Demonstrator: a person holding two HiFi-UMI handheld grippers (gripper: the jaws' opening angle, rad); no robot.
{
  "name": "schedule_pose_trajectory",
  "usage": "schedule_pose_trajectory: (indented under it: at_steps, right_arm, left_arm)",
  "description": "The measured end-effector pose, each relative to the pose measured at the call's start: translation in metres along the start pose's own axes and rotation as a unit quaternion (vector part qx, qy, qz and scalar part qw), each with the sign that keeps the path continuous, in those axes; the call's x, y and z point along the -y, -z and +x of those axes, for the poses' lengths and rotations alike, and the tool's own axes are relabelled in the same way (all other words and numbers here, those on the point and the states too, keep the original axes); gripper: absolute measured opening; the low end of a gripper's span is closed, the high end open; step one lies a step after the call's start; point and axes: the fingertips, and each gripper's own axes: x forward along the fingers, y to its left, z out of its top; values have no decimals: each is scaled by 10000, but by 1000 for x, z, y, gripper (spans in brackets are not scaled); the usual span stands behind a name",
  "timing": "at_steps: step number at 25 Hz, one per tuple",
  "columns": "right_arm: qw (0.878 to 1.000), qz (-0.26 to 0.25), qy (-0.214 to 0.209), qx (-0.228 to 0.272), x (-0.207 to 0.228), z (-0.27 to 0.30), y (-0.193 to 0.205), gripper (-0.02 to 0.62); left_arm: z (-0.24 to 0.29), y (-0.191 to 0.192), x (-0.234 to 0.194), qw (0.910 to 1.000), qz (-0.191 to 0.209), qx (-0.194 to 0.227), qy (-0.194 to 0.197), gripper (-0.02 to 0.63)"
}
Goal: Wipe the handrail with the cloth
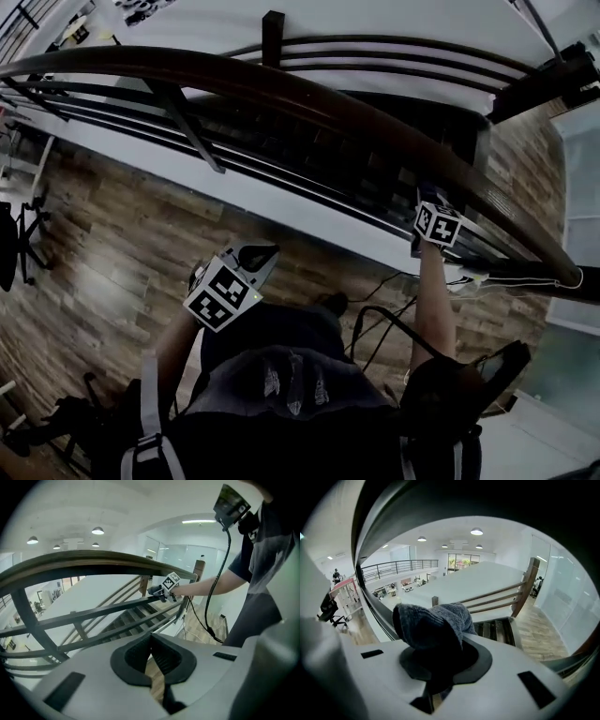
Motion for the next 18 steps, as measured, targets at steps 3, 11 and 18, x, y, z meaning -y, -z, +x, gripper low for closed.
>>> schedule_pose_trajectory:
  at_steps: [3, 11, 18]
  right_arm:
    - [9998, 193, 2, -101, -55, 16, -25, 39]
    - [9954, -394, -861, 121, -269, 68, -93, 39]
    - [9804, -1018, -1671, 211, -416, 100, -134, 40]
  left_arm:
    - [-23, 17, -36, 9997, 27, -142, 221, 8]
    - [-52, 51, -82, 9976, -568, 54, 400, 8]
    - [-87, 87, -130, 9930, -1146, 257, -121, 8]
